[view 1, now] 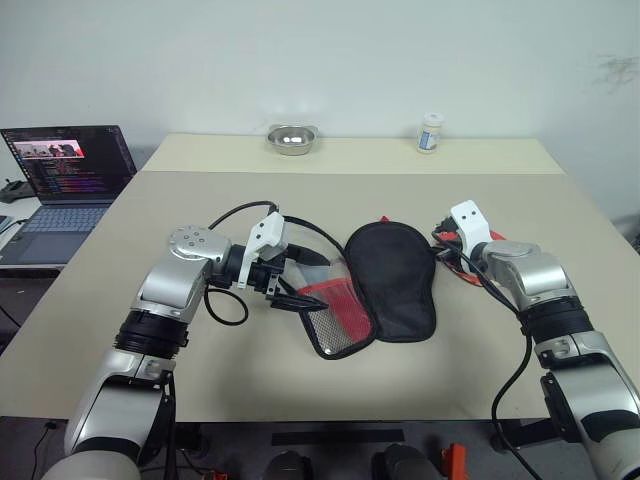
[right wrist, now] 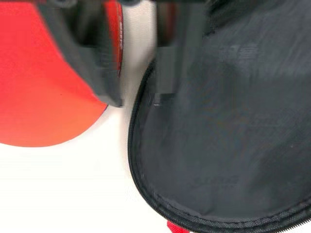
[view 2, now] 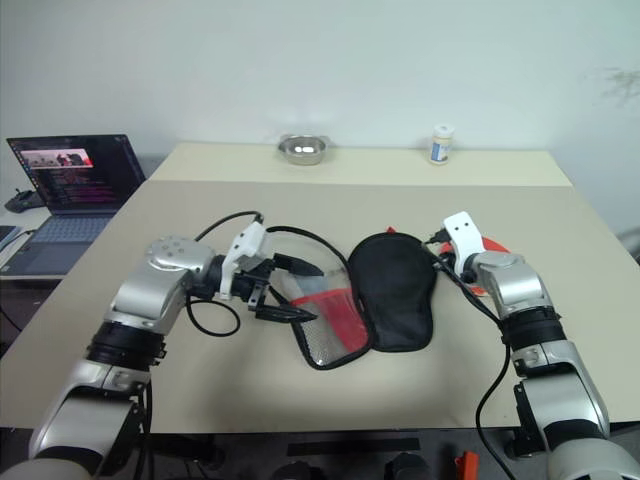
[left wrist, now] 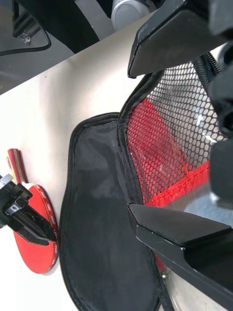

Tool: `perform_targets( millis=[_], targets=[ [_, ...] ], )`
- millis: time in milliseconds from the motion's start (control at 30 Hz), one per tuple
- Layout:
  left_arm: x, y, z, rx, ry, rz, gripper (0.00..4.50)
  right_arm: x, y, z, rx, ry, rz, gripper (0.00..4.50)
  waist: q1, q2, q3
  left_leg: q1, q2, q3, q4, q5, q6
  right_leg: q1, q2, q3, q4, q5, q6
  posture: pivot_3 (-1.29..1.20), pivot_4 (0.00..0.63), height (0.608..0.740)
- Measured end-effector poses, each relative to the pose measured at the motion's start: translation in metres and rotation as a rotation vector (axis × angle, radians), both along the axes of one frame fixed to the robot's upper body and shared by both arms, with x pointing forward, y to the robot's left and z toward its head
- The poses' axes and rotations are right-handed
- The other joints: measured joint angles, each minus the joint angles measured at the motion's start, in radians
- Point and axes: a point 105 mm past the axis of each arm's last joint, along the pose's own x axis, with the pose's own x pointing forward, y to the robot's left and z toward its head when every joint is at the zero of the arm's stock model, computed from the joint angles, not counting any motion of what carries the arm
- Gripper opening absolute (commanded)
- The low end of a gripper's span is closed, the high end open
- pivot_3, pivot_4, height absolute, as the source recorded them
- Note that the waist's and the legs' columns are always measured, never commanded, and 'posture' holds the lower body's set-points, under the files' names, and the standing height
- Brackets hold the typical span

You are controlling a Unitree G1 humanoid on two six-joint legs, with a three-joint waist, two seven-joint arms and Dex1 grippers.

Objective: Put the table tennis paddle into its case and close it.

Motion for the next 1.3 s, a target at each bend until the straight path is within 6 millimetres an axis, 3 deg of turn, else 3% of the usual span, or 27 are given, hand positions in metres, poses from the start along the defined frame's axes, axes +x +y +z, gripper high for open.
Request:
perform_targets(
  millis=[167, 233, 333, 400, 500, 633, 833, 900, 1300],
  targets=[
    [0.0, -0.001, 0.0, -0.002, 0.0, -0.001, 4.5, 0.0, 0.001, 0.008, 0.02, -0.026, 0.006, 3.74, 0.0, 0.0, 0.0, 0.0, 0.0, 0.0, 0.0, 0.0, 0.0, 0.0, 0.0, 0.0, 0.001, 0.0, 0.0, 0.0, 0.15, 0.74],
    [0.0, -0.002, 0.0, -0.011, 0.009, -0.002, 4.5, -0.004, 0.0, 0.022, 0.041, -0.06, 0.029, 4.42, 0.001, 0.001, 0.002, 0.0, 0.0, 0.0, 0.0, 0.0, 0.0, 0.0, 0.0, 0.0, 0.001, 0.0, 0.0, 0.0, 0.15, 0.74],
    [-0.001, -0.006, 0.004, -0.043, 0.027, -0.001, 4.5, -0.018, -0.016, 0.044, 0.055, -0.12, 0.038, 4.46, 0.006, 0.001, 0.002, -0.001, 0.0, -0.001, 0.0, 0.0, 0.0, 0.0, 0.0, -0.001, 0.001, 0.0, 0.0, 0.0, 0.15, 0.74],
    [-0.002, -0.01, 0.013, -0.093, 0.029, -0.001, 4.5, -0.031, -0.035, 0.049, 0.058, -0.137, 0.005, 4.46, 0.012, 0.001, 0.002, -0.002, 0.0, -0.003, 0.0, 0.0, 0.0, 0.0, -0.001, -0.002, -0.001, 0.0, 0.0, 0.0, 0.15, 0.74],
    [-0.004, -0.019, 0.028, -0.16, 0.02, 0.004, 4.5, -0.052, -0.059, 0.034, 0.073, -0.082, -0.057, 4.46, 0.016, 0.001, 0.002, -0.001, -0.001, -0.002, 0.001, 0.0, -0.001, 0.001, -0.001, -0.002, 0.0, 0.0, 0.001, 0.0, 0.15, 0.74],
    [-0.006, -0.035, 0.037, -0.19, -0.01, -0.021, 4.5, -0.076, -0.075, 0.013, 0.061, 0.004, -0.028, 4.46, 0.014, 0.001, 0.002, 0.001, -0.001, -0.002, 0.001, 0.0, -0.001, 0.002, -0.001, -0.001, 0.0, -0.003, 0.005, 0.0, 0.15, 0.74],
    [-0.009, -0.049, 0.033, -0.175, -0.029, -0.075, 4.5, -0.079, -0.128, -0.007, 0.085, 0.101, -0.157, 4.46, -0.001, 0.0, 0.003, 0.005, 0.0, 0.002, 0.001, 0.0, -0.001, 0.003, 0.0, 0.001, 0.001, -0.003, 0.005, 0.0, 0.15, 0.74],
    [-0.008, -0.049, 0.032, -0.17, -0.032, -0.077, 4.5, -0.076, -0.137, -0.014, 0.089, 0.123, -0.181, 4.46, -0.003, 0.0, 0.003, 0.006, 0.0, 0.004, 0.001, 0.0, -0.001, 0.003, 0.001, 0.002, 0.002, -0.003, 0.005, 0.0, 0.15, 0.74],
    [-0.003, -0.036, 0.028, -0.112, -0.06, -0.051, 4.5, -0.054, -0.133, -0.031, 0.02, 0.16, -0.13, 4.46, -0.004, -0.001, 0.004, 0.007, 0.0, 0.006, 0.001, 0.0, -0.001, 0.003, 0.001, 0.007, 0.002, -0.002, 0.006, 0.0, 0.15, 0.74]
  ],
)
